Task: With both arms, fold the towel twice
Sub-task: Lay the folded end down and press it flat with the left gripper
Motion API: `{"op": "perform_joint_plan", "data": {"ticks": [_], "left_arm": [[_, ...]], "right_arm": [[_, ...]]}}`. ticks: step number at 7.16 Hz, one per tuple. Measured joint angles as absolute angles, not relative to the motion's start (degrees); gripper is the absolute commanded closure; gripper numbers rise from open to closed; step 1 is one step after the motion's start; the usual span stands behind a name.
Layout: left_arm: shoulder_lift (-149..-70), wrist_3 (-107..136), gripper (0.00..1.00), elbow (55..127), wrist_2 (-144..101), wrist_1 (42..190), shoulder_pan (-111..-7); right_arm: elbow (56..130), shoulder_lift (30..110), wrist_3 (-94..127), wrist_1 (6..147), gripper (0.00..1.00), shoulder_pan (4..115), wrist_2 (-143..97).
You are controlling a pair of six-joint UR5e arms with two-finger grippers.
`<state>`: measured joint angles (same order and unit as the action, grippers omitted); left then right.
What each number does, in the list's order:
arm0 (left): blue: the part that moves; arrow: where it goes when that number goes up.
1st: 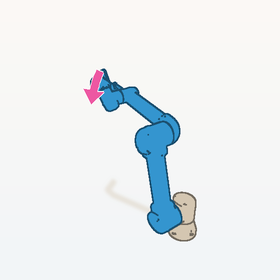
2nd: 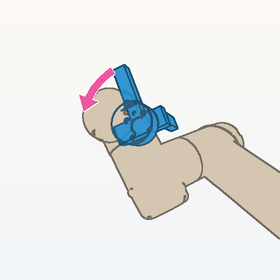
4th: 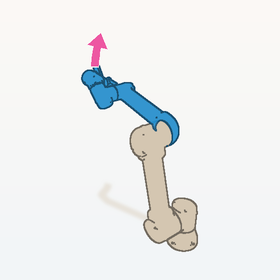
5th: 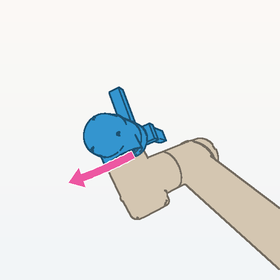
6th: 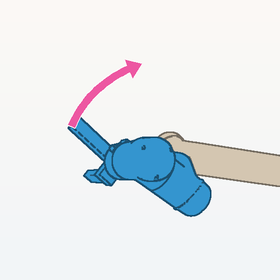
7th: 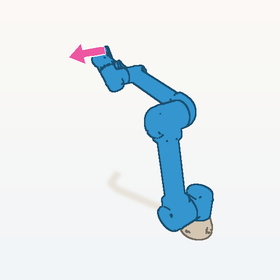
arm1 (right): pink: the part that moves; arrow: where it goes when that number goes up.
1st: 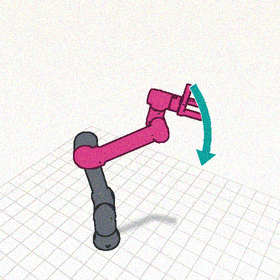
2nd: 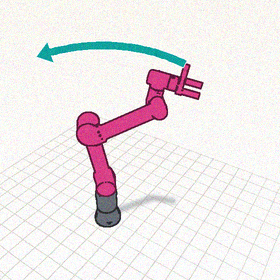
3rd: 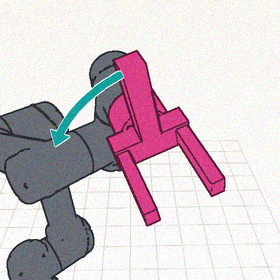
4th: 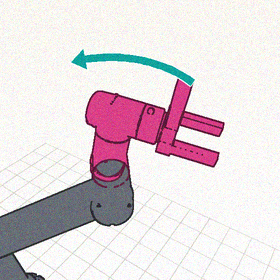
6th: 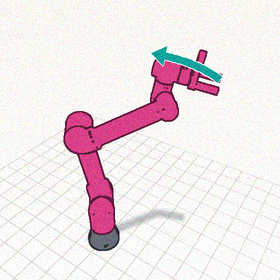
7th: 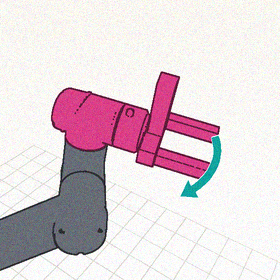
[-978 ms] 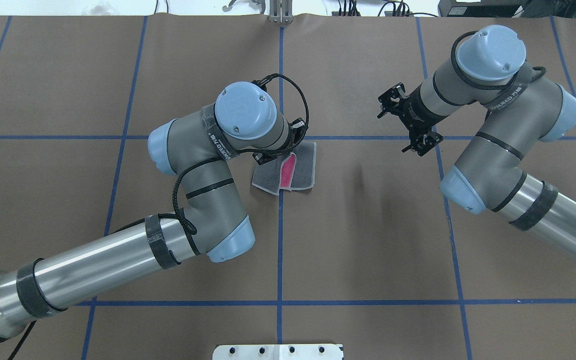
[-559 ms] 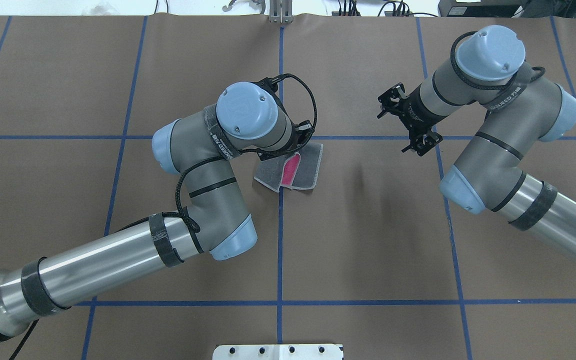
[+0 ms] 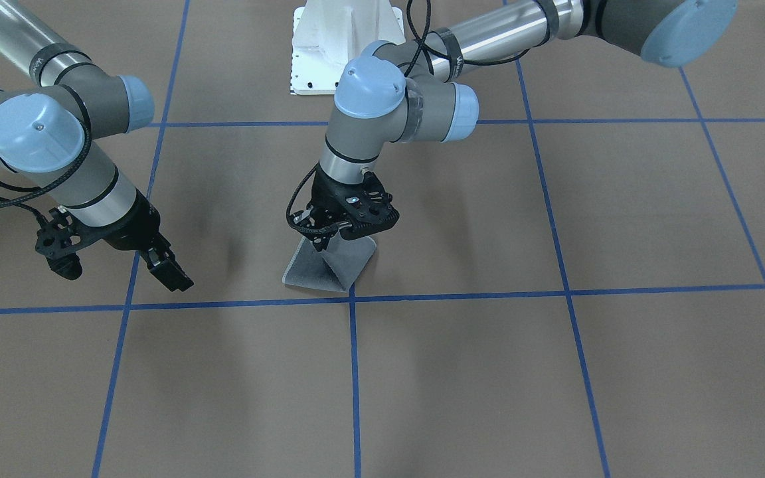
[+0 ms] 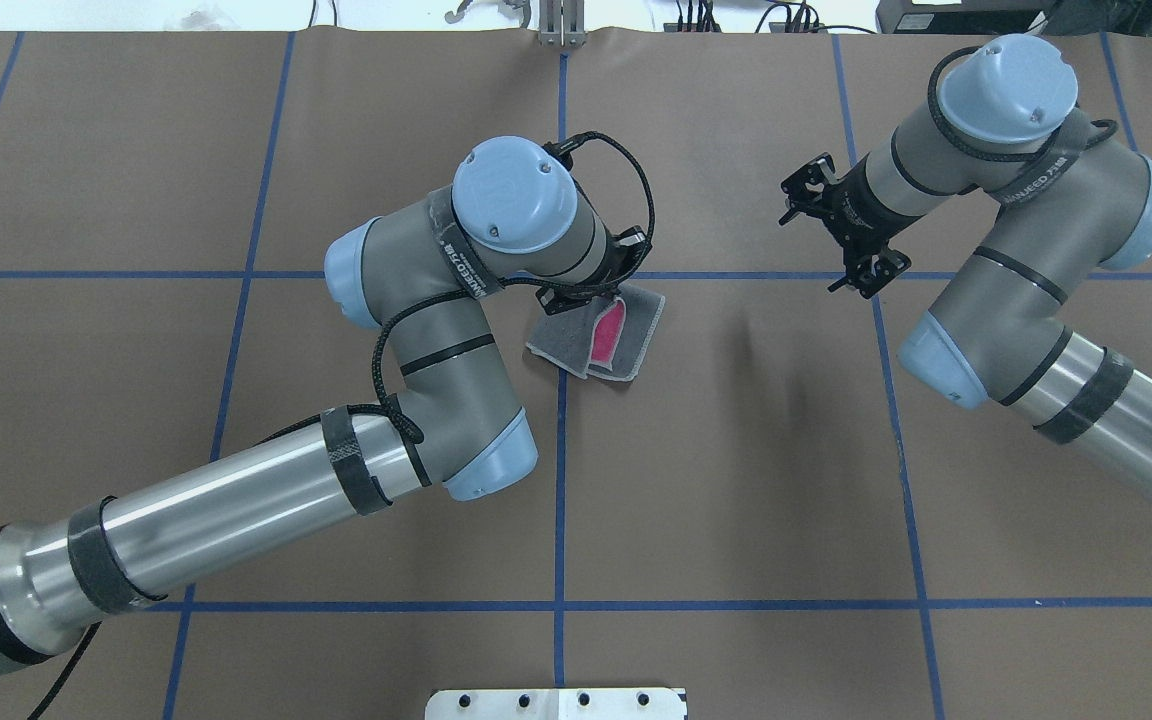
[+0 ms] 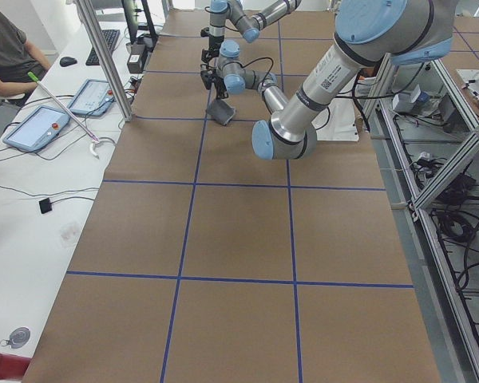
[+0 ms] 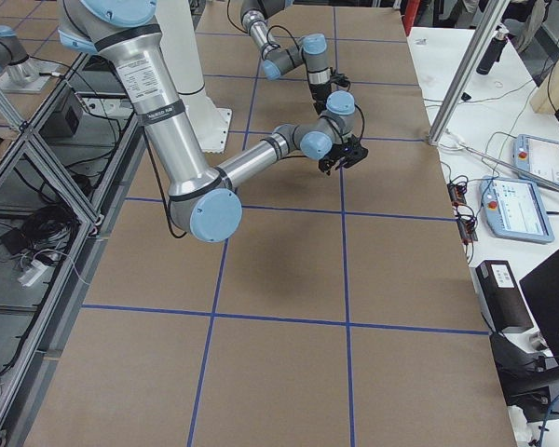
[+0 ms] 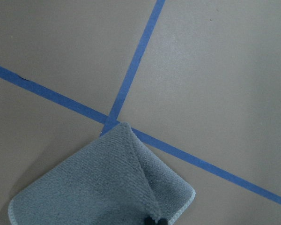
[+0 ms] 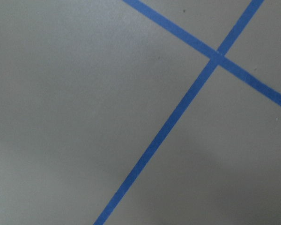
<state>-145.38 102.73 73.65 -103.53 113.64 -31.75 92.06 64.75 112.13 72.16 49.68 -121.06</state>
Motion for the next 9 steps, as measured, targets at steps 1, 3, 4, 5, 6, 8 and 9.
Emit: {"op": "perform_joint_plan", "data": {"ticks": [1, 3, 4, 5, 6, 8, 9], "left_arm": [[-146.24, 103.88, 1.0, 73.31, -104.08, 113.5, -31.73], [-147.11, 104.2, 1.0, 73.4, -107.5, 112.97, -31.71], [-147.15, 104.13, 1.0, 73.32, -108.68, 112.82, -31.64], [-147.19, 104.1, 1.0, 72.69, -109.01, 112.76, -31.49], [-147.3, 104.11, 1.0, 71.59, -108.43, 112.89, -31.42], [-148.76, 104.19, 0.94, 68.84, -106.12, 113.65, -31.48], [-149.91, 104.24, 0.58, 66.87, -105.18, 114.68, -31.57]], "right_arm": [[91.83, 64.87, 111.87, 72.16, 0.0, 50.03, -121.15], [91.32, 64.83, 111.55, 72.16, 0.0, 50.25, -121.14], [91.12, 64.8, 111.53, 72.16, 0.0, 50.27, -121.12], [90.84, 64.76, 111.51, 72.14, 0.0, 50.26, -121.12], [90.5, 64.69, 111.49, 72.1, 0.0, 50.25, -121.11], [90.3, 64.66, 111.51, 72.07, 0.0, 50.21, -121.11], [90.27, 64.69, 111.49, 72.07, 0.0, 50.21, -121.11]]}}
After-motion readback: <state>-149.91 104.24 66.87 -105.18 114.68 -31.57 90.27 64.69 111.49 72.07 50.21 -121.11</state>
